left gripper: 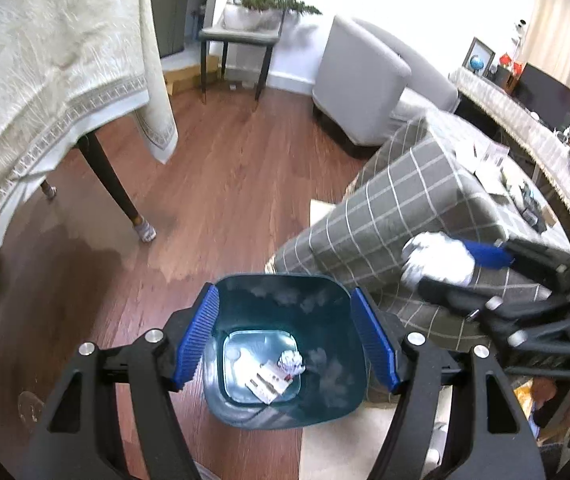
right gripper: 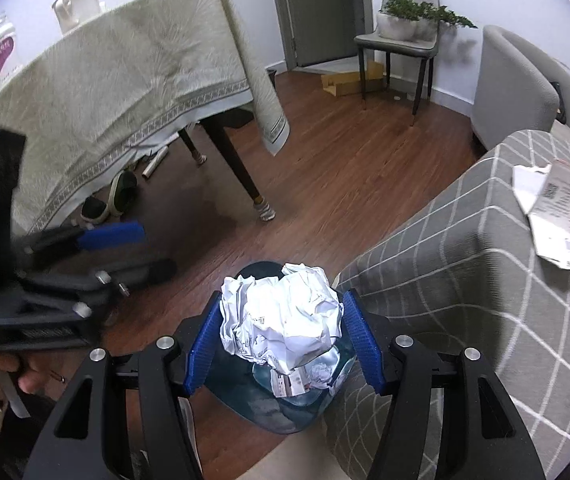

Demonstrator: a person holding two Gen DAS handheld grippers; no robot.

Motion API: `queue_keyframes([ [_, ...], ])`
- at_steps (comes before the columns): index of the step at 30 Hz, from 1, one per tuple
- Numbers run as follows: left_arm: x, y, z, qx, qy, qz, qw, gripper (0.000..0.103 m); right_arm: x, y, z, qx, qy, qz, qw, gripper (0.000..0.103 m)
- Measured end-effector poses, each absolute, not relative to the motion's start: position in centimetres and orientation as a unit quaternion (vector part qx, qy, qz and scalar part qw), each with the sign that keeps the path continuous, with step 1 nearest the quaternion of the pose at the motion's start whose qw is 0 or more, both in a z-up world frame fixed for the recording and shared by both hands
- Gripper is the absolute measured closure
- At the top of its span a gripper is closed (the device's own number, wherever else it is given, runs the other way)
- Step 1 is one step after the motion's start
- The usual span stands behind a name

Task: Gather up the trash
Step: 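Carry the plastic lid and crumpled paper over the teal trash bin with both tools, then open the right tool to drop the paper while the left tool drops the lid into the bin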

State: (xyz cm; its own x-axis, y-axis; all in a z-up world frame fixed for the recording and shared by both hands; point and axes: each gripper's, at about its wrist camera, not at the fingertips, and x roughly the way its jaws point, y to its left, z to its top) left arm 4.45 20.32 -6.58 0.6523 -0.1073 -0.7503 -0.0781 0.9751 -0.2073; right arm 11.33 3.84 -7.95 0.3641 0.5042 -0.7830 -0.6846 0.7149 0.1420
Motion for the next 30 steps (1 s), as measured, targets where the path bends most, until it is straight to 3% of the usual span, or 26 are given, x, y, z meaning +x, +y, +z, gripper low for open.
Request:
queue_keyframes([
  [11, 3.1, 21.2, -3.1, -0.11, 0.357, -0.003, 0.928, 0.038, 10.8, 6.9, -12.3, -0.148, 0.467, 0.365, 0.792, 0.042],
  [24, 2.4, 21.2, -0.8, -0.105, 0.319, -0.012, 0.942, 0.059, 10.8, 8.9, -17.6, -0.193, 0.515, 0.349, 0.759, 0.041],
  [30, 2.0, 20.9, 0.2, -0.098, 0.3, -0.019, 0.949, 0.06, 10.4, 8.7, -18.6, -0.209, 0.526, 0.341, 0.751, 0.032],
])
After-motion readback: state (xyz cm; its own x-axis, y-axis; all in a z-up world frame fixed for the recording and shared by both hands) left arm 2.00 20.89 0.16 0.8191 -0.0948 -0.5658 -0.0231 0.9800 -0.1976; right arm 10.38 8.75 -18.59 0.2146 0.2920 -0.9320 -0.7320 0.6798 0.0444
